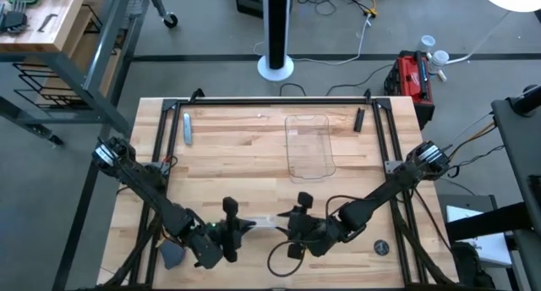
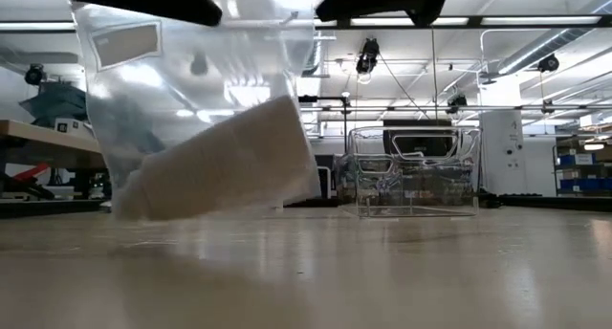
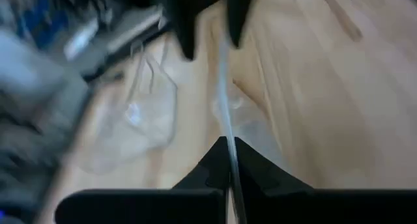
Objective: Roll bandage
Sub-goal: Close the transparent zip bag, then put the packaged bandage into the transparent bin
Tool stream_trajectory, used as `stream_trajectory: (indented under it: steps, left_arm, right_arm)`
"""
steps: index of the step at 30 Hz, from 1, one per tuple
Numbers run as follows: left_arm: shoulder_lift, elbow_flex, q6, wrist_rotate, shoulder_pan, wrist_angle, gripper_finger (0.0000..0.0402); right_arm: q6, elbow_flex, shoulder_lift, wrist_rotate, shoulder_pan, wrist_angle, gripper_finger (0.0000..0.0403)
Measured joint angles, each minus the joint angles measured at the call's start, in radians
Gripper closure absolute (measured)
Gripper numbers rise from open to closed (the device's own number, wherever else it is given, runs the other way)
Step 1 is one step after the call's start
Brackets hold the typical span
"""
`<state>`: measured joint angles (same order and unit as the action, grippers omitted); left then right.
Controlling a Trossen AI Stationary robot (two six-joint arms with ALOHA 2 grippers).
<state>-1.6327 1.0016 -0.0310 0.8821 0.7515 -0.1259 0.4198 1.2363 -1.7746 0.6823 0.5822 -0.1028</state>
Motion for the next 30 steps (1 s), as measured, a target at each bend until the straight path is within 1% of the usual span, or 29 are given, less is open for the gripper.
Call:
stream_trajectory:
  steps: [3,5,10,14,19,22,26,30]
  left_arm:
    - [-0.014,0.0,0.178,0.076,0.03,0.014,0.0401]
    - [-0.02,0.0,0.247,0.121,0.042,0.015,0.0401]
    - [-0.029,0.001,0.391,0.131,0.047,0.021,0.0401]
    - [-0.03,0.002,0.555,0.142,0.047,0.023,0.0401]
    - [-0.03,0.002,0.712,0.275,0.052,0.029,0.0401]
    - [-0.03,0.002,0.823,0.323,0.055,0.029,0.0401]
    - [-0.03,0.002,0.9,0.344,0.055,0.029,0.0401]
    - [-0.03,0.002,0.911,0.359,0.055,0.029,0.0401]
  right_arm:
    - [0.004,-0.004,0.009,0.034,0.004,-0.023,0.0226]
    - [0.008,-0.007,0.019,0.072,0.007,-0.06,0.0219]
    - [0.078,-0.007,0.044,0.145,0.007,-0.208,0.0215]
    - [0.147,-0.008,0.047,0.208,0.006,-0.324,0.0215]
    - [0.245,-0.015,0.047,0.261,-0.003,-0.431,0.0215]
    - [0.278,-0.026,0.047,0.277,-0.009,-0.46,0.0215]
    - [0.289,-0.043,0.047,0.288,-0.02,-0.464,0.0216]
    - [0.304,-0.055,0.047,0.287,-0.031,-0.464,0.0217]
